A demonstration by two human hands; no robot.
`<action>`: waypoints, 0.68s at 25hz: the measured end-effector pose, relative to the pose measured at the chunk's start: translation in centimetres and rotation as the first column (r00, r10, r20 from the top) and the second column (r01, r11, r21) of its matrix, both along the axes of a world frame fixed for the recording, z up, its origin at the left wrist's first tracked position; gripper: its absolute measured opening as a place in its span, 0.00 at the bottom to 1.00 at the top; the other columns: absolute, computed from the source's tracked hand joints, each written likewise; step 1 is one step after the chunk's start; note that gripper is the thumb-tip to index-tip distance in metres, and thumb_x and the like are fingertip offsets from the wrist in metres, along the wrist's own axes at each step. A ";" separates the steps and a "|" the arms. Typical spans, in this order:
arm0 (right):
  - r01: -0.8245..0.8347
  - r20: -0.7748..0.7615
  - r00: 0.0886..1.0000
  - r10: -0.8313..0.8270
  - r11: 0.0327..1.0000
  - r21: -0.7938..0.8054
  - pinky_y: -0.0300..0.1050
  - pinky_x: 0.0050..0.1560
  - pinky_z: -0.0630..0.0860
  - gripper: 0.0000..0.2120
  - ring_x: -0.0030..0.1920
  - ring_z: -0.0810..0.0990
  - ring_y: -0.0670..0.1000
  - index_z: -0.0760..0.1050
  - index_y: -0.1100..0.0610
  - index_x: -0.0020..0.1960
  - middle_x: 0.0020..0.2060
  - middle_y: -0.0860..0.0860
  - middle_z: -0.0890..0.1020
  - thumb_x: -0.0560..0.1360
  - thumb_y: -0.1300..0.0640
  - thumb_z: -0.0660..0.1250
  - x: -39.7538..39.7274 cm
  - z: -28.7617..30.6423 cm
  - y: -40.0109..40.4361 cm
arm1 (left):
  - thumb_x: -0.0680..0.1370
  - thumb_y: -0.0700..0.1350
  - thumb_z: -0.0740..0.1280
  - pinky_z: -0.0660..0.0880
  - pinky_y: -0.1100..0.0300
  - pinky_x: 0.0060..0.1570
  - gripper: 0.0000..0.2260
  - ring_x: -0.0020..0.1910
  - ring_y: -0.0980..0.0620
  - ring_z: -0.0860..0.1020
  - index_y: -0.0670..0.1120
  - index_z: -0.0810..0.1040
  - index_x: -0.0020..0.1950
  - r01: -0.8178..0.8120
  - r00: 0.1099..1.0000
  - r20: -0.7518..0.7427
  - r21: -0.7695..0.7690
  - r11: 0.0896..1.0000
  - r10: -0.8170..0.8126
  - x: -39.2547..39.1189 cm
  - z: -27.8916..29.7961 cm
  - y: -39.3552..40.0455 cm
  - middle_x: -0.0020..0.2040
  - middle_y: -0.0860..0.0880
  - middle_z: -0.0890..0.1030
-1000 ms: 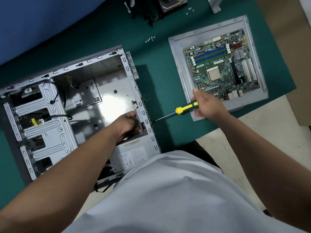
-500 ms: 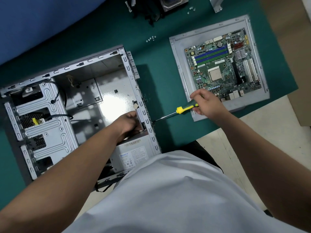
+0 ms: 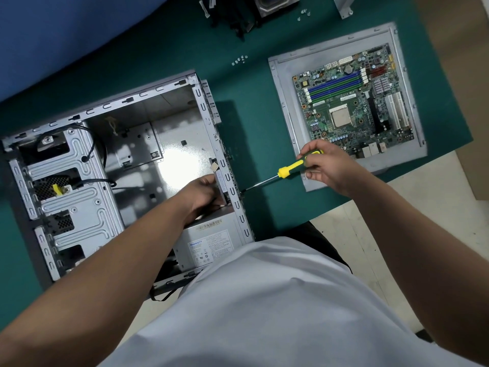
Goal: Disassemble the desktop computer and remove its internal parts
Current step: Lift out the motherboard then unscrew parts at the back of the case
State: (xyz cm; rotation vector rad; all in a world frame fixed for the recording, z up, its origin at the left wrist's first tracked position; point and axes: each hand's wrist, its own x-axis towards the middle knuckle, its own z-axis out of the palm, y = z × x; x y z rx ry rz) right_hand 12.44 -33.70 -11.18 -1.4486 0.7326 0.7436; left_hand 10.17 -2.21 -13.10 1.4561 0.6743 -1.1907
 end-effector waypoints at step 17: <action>0.006 0.247 0.966 0.079 0.945 -0.326 0.49 0.55 0.80 0.13 0.53 0.84 0.54 0.75 0.50 0.45 0.54 0.52 0.84 0.73 0.64 0.76 0.1 -0.7 1.0 | 0.81 0.27 0.60 0.79 0.64 0.29 0.16 0.32 0.53 0.85 0.44 0.82 0.47 -0.066 0.998 -0.022 0.035 0.997 0.067 0.1 1.1 -0.5 0.36 0.45 0.87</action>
